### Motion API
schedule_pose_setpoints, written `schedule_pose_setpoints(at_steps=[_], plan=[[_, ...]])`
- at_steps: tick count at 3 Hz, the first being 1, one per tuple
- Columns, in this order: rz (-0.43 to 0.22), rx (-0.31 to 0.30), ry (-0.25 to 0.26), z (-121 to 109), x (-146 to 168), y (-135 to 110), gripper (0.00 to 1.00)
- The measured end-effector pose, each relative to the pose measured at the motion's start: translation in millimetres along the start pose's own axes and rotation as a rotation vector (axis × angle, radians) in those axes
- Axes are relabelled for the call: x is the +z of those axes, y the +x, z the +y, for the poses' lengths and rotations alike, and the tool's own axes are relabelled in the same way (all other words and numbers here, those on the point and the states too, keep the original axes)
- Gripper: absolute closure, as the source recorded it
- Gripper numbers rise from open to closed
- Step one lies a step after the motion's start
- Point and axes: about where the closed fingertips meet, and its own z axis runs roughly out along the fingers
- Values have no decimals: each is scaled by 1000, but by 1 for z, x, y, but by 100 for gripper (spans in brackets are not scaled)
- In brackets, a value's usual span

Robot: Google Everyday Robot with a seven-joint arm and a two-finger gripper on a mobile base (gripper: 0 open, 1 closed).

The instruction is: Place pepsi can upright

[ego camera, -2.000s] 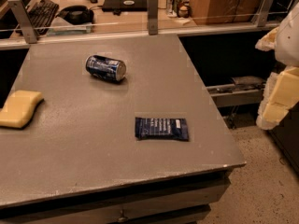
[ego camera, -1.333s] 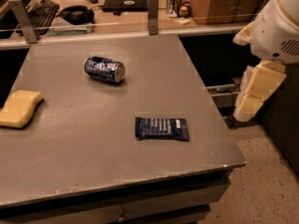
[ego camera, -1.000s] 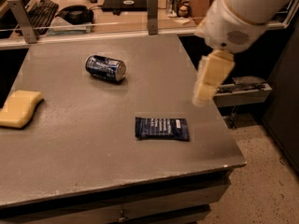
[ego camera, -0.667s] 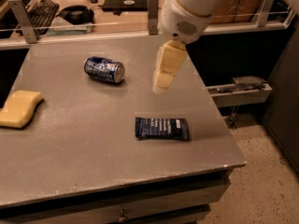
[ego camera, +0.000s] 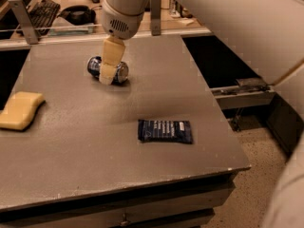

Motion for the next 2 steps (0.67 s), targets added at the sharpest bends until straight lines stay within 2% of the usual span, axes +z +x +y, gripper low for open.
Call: schedule_pose_setpoints(at_steps=[1, 2], plan=[[33, 85, -21, -20, 43, -21, 0], [33, 85, -21, -20, 43, -21, 0]])
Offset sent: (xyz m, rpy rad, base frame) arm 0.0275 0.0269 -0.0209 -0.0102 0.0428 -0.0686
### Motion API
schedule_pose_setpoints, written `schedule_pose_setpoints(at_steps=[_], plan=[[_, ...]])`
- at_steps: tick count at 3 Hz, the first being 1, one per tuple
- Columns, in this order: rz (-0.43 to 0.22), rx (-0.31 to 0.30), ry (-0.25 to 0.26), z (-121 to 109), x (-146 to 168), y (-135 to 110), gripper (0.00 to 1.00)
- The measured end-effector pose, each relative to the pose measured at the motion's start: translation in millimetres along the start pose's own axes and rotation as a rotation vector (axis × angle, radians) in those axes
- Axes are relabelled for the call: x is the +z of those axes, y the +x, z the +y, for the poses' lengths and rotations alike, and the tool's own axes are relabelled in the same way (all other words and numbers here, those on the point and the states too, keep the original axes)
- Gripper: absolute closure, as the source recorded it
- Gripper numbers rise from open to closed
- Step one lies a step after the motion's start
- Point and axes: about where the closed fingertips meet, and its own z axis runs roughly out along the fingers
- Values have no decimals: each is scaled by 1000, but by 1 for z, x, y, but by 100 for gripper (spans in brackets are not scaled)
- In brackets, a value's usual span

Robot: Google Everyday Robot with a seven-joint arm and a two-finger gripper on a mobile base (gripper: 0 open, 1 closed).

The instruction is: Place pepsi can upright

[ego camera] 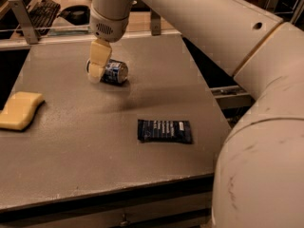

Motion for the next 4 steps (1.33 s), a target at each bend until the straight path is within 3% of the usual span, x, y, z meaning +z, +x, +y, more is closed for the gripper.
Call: schedule_pose_setpoints(at_steps=[2, 3, 4], plan=[[-58, 106, -35, -19, 41, -15, 0], [-34, 170, -59, -31, 69, -17, 0], [31, 239, -63, -42, 91, -9, 0]])
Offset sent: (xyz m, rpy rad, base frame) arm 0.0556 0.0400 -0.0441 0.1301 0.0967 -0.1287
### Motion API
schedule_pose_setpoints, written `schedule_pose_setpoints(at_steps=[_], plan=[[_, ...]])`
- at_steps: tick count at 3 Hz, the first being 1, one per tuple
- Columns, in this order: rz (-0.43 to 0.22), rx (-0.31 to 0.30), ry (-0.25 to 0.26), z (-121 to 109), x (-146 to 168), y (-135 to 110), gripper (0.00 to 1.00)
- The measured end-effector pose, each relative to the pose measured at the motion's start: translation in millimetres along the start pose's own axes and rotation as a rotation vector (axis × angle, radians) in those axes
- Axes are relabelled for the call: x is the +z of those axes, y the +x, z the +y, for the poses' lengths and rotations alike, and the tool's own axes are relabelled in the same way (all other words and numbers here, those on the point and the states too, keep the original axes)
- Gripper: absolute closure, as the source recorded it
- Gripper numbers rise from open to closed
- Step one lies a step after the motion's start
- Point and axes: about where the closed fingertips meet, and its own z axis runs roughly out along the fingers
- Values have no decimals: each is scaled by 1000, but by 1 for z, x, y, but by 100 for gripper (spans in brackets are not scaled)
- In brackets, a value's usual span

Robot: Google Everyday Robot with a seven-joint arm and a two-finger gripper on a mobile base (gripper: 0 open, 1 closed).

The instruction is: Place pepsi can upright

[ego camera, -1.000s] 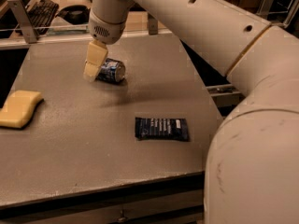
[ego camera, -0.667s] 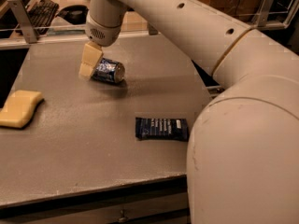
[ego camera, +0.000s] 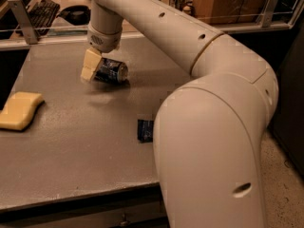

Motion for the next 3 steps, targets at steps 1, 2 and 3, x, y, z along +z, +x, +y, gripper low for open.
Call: schedule_pose_setpoints(at_steps=[1, 2, 3], plan=[[47, 64, 18, -12, 10, 12, 18], [58, 100, 26, -16, 13, 17, 42], [38, 110, 39, -18, 8, 16, 65]])
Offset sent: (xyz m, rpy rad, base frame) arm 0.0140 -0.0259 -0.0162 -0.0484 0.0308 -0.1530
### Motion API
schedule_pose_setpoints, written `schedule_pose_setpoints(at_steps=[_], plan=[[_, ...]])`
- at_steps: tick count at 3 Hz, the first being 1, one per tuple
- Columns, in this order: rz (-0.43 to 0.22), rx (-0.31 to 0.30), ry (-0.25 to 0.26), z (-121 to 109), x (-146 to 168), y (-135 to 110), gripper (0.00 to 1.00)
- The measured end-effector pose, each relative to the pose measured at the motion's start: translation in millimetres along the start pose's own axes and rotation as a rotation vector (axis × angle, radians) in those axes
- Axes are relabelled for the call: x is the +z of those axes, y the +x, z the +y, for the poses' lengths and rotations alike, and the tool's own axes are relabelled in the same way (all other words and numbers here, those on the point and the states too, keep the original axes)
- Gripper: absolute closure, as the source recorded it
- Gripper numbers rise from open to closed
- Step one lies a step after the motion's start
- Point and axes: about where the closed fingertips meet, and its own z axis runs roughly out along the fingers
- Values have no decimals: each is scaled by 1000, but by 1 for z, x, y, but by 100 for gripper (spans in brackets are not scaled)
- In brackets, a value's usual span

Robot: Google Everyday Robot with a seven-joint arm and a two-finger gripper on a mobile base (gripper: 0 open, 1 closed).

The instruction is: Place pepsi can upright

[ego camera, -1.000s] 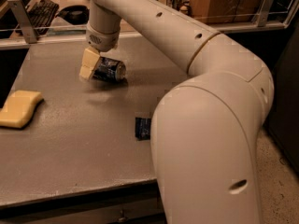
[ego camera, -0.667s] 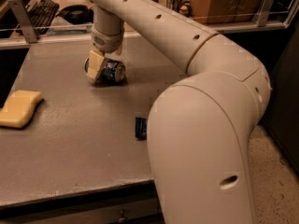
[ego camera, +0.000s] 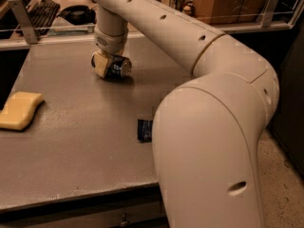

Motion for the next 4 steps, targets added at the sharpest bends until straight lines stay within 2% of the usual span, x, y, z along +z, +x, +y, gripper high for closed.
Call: schedule_pose_setpoints(at_steps=[1, 2, 3, 4], plan=[[-96, -7, -11, -3, -15, -2, 88], [-265, -21, -25, -18, -43, 2, 100], [-425, -41, -36, -38, -74, 20, 100], [-583, -60, -64, -49, -95, 46, 100]])
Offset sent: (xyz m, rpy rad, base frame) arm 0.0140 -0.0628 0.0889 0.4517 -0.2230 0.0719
